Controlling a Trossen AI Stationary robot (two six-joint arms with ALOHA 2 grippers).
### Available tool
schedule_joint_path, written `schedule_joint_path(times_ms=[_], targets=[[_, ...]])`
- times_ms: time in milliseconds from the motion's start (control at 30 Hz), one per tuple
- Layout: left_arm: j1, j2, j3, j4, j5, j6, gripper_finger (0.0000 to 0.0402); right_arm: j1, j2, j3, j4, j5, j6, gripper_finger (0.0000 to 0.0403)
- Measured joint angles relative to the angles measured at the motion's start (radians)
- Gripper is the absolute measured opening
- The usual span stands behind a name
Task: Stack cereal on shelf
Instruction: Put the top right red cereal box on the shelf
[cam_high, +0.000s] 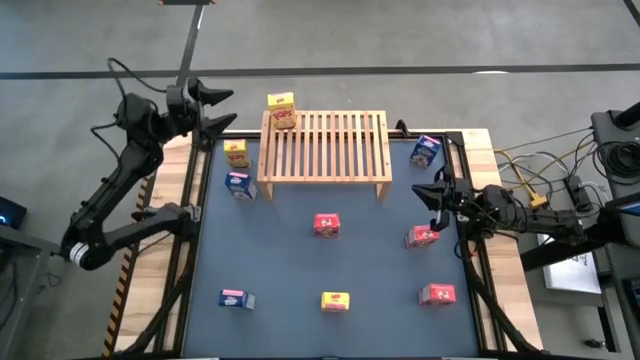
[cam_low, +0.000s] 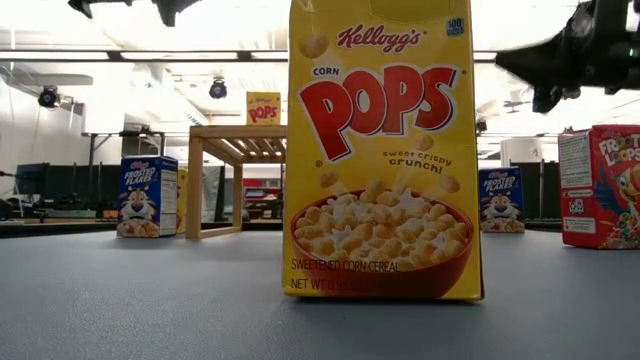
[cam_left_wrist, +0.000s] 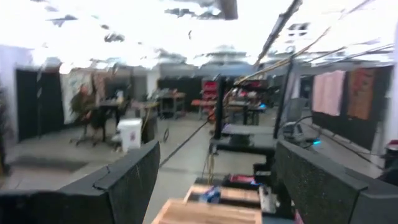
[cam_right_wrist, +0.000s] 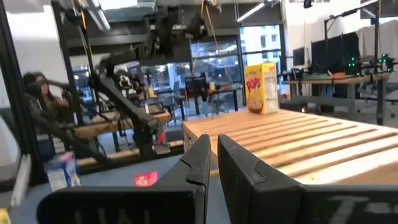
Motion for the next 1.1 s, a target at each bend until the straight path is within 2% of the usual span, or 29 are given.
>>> schedule_joint_path(times_ms=[133,300,533,833,967,1100], targets=[[-0.037,-0.05,0.0,0.03,0.0,0.025,0.0304,0.0,0.039,0.114,-0.009,-0.001,-0.037,0.0022],[-0.072,-0.089,-0.016,0.019,0.001,0.034,0.0304,0.0,0.15,0.31,-0.182,0.0,-0.088,0.0022],[-0.134,-0.107,-0.098,0.028,-0.001,-0.005,0.0304,0.0,0.42,0.628,-0.54,-0.001,-0.065,0.0022],[-0.219,-0.159,-0.191,0.043,-0.002,-0.032,0.0304,0.0,0.761,1.027,-1.091,-0.004,-0.027,0.0024],[-0.27,-0.175,-0.221,0.045,-0.002,-0.032,0.0304,0.001,0.89,1.16,-1.342,-0.079,0.02,0.0044],[-0.327,-0.174,-0.25,0.105,-0.004,-0.033,0.0304,0.008,0.98,1.221,-1.462,-0.175,0.074,0.0086]])
